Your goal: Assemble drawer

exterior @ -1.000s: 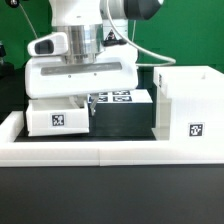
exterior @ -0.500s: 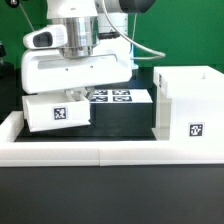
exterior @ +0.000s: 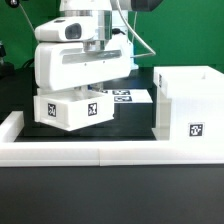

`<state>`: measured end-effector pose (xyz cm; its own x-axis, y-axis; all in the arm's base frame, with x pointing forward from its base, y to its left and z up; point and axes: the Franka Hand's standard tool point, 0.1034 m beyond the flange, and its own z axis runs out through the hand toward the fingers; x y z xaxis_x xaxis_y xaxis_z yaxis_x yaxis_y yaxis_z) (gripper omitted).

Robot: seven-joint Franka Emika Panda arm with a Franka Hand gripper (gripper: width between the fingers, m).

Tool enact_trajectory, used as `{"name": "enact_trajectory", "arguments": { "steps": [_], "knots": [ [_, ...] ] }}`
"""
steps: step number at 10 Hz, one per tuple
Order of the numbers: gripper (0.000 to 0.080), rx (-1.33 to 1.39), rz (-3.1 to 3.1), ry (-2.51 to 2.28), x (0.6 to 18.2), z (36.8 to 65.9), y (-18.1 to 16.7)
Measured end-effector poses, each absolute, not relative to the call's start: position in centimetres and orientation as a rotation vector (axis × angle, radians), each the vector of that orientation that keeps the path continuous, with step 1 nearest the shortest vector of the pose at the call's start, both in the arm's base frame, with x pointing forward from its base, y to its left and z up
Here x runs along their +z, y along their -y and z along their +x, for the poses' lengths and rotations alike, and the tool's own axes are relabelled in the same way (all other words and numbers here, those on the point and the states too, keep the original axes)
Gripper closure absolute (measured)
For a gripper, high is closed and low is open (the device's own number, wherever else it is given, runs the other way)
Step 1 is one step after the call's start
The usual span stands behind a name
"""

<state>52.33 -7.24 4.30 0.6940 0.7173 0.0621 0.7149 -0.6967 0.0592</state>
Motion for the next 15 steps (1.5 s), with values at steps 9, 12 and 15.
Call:
{"name": "enact_trajectory", "arguments": {
  "steps": [9, 12, 15],
  "knots": [
    [0.0757, -0.024, 2.307, -2.012, 3.8, 53.1, 5.7],
    [0.0757, -0.029, 2.295, -2.030, 3.5, 53.0, 5.5],
    [0.0757, -0.039, 2.270, -2.073, 3.1, 52.8, 4.1]
  ]
}}
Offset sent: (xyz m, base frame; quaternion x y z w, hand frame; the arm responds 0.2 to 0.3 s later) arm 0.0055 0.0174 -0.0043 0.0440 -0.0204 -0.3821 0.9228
